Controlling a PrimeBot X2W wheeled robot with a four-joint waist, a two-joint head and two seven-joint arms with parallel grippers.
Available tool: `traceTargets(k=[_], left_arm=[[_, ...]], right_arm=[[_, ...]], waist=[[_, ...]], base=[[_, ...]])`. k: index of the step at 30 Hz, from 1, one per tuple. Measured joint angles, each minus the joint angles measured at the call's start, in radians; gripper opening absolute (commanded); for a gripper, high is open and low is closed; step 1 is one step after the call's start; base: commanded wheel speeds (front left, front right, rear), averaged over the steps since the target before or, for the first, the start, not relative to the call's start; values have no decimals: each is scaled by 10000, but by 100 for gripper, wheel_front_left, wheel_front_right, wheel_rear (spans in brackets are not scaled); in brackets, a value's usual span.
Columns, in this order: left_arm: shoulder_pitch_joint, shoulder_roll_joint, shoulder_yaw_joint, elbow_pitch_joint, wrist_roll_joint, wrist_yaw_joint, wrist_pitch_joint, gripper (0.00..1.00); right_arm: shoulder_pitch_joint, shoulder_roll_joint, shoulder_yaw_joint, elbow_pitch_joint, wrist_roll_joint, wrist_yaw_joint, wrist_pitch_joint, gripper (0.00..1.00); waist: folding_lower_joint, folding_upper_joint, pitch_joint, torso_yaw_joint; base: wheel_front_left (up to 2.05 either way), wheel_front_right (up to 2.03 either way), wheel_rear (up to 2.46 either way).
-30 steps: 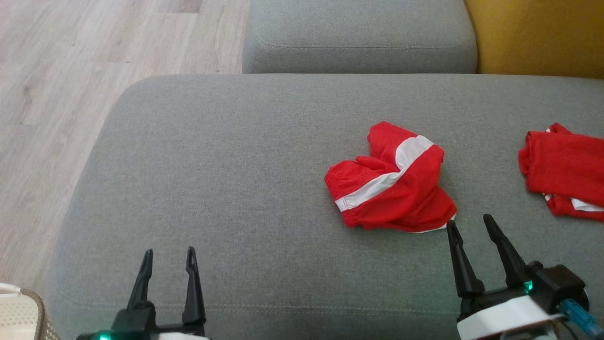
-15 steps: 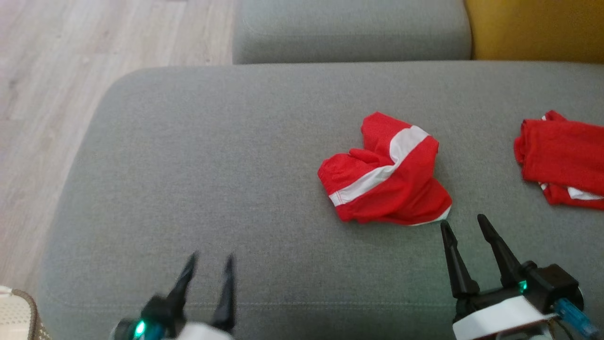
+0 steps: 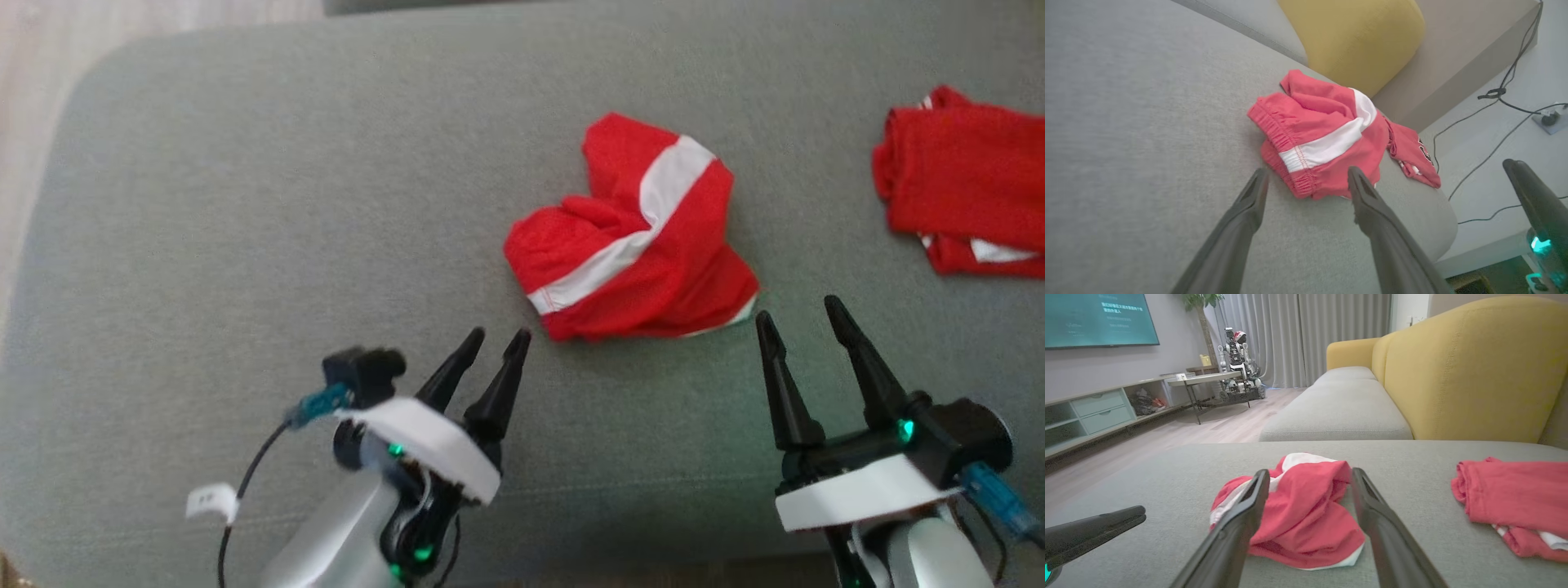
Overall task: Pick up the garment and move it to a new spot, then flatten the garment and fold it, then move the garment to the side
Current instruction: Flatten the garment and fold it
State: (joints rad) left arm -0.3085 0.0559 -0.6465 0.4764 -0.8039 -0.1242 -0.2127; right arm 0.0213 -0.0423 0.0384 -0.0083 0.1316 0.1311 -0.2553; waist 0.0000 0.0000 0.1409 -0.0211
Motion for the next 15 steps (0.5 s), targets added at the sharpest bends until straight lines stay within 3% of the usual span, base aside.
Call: traceTargets(k=[6, 15], left_arm=[[-1185, -46, -907, 984, -587, -2, -21, 100], [-2204, -67, -1235, 2205, -1300, -2, -282, 100]], right_arm=[[-356, 0, 0, -105, 0, 0, 0, 100], [-589, 0, -12, -173, 0, 0, 0, 100]], waist=[[1, 0, 769, -451], [1, 0, 1431, -832]], base=[[0, 0, 0], [0, 0, 0]])
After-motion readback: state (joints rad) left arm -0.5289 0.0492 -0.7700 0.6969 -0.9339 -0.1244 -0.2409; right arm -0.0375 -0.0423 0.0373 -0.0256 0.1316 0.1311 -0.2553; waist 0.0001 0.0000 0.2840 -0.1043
